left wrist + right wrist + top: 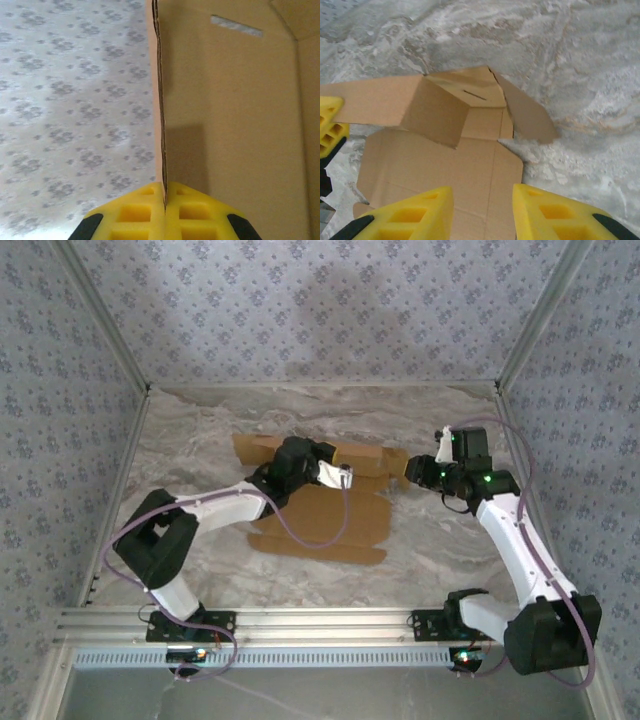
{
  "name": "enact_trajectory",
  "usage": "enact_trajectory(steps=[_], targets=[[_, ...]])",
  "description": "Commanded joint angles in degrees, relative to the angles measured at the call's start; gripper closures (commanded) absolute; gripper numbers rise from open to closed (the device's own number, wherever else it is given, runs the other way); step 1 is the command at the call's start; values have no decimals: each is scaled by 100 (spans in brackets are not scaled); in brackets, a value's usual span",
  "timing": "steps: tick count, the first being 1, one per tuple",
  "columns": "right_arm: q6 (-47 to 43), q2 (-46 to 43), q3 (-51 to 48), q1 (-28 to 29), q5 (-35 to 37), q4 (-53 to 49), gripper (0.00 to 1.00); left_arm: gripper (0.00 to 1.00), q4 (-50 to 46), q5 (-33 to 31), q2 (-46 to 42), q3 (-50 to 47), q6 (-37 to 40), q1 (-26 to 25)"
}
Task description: Fold the paper box
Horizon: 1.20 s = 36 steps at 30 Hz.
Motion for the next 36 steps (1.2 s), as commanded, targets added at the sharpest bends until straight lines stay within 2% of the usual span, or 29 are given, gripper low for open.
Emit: enact_trajectory(steps=[1, 5, 9, 11, 13, 16, 20, 24, 29, 36], targets=[[306, 126, 42, -96, 47, -214, 59, 100, 1257, -508, 468, -467, 364, -241], [849, 159, -237, -339, -45, 284, 51, 100, 2008, -784, 734, -640, 741, -420], [1169, 222, -292, -816, -657, 857, 47, 100, 1984, -792, 719, -746, 800, -497], [1403, 247, -278, -999, -622, 1060, 46, 100, 1950, -779, 692, -803, 736, -498], [1591, 373, -231, -1162, -286, 1171, 46, 100, 1886, -722, 659, -851, 721, -499], [1652, 1026, 29, -1285, -253, 1375, 46, 100, 1823, -673, 608, -854, 680, -497], [1363, 2497, 818, -1205, -759, 1169, 49, 100, 1670, -626, 543, -841, 652, -489], [1141, 3386, 1272, -910, -1412, 913, 53, 100, 1649, -677, 615, -765, 611, -476], [1085, 3282, 1092, -409, -1603, 891, 55, 100, 1685, -737, 727, -722, 615, -489], [1716, 2652, 504, -354, -1848, 1146, 55, 100, 1640, -831, 772, -644, 546, -485]])
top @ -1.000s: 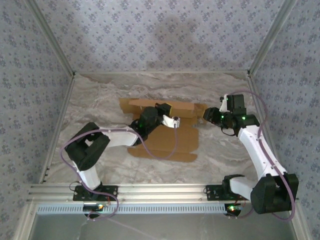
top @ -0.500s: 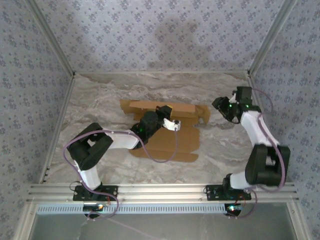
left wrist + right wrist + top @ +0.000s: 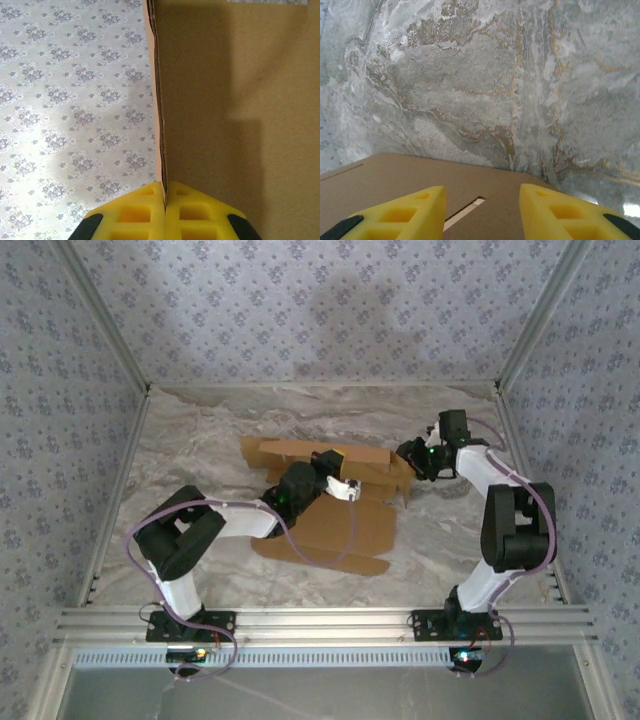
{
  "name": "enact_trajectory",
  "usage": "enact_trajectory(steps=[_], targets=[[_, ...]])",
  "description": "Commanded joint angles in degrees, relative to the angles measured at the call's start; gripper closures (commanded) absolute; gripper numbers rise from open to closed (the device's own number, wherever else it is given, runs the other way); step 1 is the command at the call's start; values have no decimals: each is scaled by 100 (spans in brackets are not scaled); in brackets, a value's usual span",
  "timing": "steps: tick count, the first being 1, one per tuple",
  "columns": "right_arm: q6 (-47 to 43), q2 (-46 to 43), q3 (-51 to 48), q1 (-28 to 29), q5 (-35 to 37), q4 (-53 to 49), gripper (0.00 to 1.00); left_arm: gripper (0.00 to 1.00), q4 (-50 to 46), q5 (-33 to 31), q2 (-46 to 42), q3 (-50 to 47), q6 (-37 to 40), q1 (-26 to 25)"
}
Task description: Fold the paper box
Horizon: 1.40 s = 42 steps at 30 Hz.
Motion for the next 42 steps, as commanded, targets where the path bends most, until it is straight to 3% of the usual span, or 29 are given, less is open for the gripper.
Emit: enact_trajectory(steps=[1, 8, 13, 21, 32, 36, 42], targets=[[300, -496, -267, 150, -550, -96, 55, 100, -662, -75, 222, 57, -77, -40], [548, -1048, -846, 285, -613, 214, 52, 100, -565, -146, 266, 43, -38, -98], [-176, -1582, -1065, 387, 215, 77, 51, 100, -509, -106, 224, 13, -8, -117], [-2307, -2171, -1694, 1298, 1289, 957, 53, 100, -547, -30, 154, -43, 9, -124], [-4455, -2337, -2090, 1813, 1170, 1802, 55, 100, -638, 72, 68, -81, -3, -151], [-4703, -2223, -2263, 1836, 1624, 2189, 50, 100, -661, 108, 43, -82, -25, -146], [-5009, -1885, -2282, 1821, 1853, 2686, 53, 100, -706, 204, -19, -127, -40, -192]])
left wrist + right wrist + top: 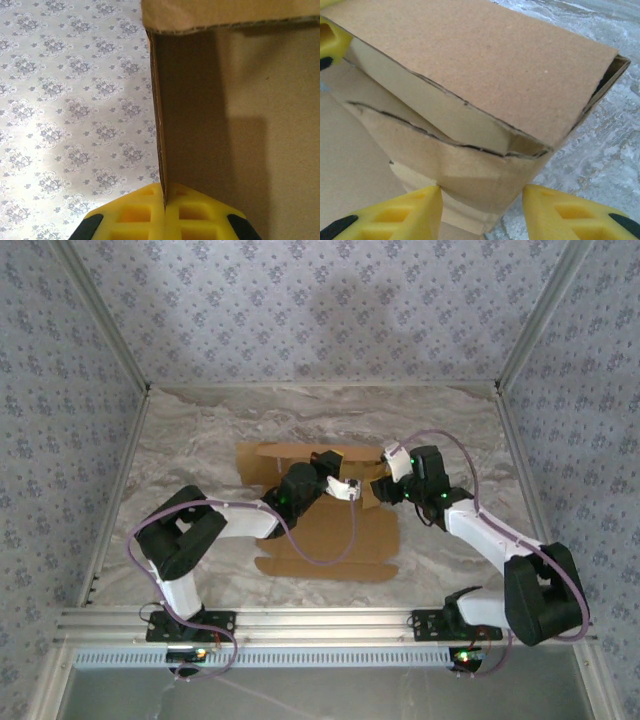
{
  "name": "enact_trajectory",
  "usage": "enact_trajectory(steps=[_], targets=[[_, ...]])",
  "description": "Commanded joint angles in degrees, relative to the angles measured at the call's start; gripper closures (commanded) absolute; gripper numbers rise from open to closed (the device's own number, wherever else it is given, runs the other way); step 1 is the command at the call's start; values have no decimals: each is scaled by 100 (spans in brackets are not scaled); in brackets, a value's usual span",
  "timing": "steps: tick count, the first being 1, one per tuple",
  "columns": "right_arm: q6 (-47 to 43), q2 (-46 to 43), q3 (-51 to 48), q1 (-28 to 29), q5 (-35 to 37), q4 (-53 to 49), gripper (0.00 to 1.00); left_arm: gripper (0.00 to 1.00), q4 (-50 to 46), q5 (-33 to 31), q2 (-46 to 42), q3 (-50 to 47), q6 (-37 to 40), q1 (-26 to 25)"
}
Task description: Fold the paper box
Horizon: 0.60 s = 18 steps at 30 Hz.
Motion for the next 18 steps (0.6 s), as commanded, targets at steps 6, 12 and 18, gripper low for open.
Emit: enact_trajectory(steps=[6, 12, 18], targets=[[-91, 498, 282, 44, 589, 321, 70, 100, -664, 442, -105, -180, -41, -174], [21, 578, 323, 87, 720, 373, 67, 100, -718, 452, -199, -195, -26, -207], [-185, 648, 170, 185, 815, 1046, 54, 100, -950, 538, -338, -196, -117, -211]])
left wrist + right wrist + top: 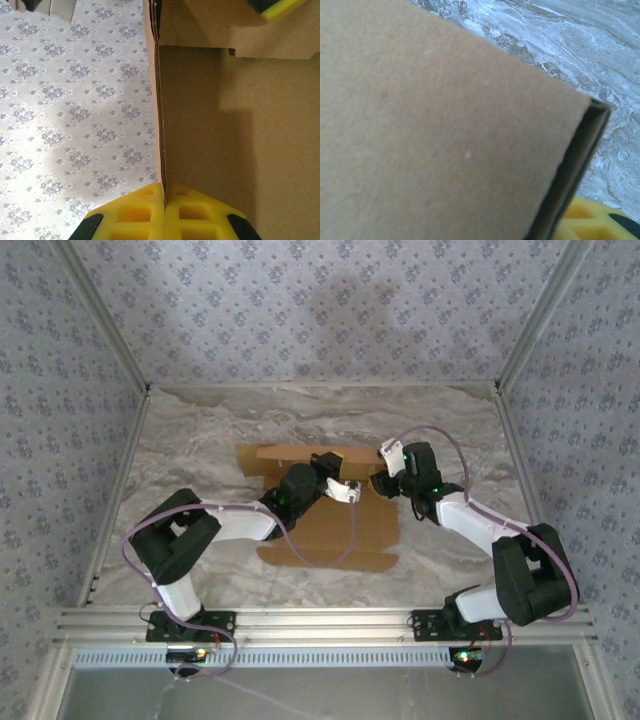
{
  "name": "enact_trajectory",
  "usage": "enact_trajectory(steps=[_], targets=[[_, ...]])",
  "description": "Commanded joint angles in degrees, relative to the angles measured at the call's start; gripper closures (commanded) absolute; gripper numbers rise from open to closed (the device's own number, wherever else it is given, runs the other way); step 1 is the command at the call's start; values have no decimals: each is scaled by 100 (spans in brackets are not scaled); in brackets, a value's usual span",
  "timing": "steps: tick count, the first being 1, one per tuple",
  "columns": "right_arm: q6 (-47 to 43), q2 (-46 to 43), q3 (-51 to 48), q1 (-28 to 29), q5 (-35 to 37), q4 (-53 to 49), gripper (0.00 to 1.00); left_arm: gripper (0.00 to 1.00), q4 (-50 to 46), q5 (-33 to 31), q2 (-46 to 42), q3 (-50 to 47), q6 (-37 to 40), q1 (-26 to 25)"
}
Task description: Fold the paper box
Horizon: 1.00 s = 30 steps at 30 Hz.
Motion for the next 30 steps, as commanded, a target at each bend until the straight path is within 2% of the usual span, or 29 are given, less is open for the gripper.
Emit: enact_trajectory(steps=[1, 10, 15, 19, 22, 27, 30], targets=[[-114, 123, 21, 108, 183, 606, 56, 100, -702, 534, -108, -137, -103, -133], [113, 288, 94, 582, 1431, 721, 81, 100, -818, 318, -17, 58, -421, -183], [444, 503, 262, 817, 2506, 627, 83, 100, -1107, 279, 63, 168, -515, -279], [396, 576, 307, 892, 2875, 657, 86, 100, -1200, 249, -1, 256, -802, -324], [402, 607, 330, 918, 3024, 710, 94, 100, -1644, 273, -127, 414, -1082, -349], [640, 755, 532, 1016, 3348, 726, 94, 100, -2376, 96, -247, 813, -1589, -515], [648, 814, 478, 1000, 2683, 1033, 78, 100, -2699, 124, -302, 954, -1824, -527]])
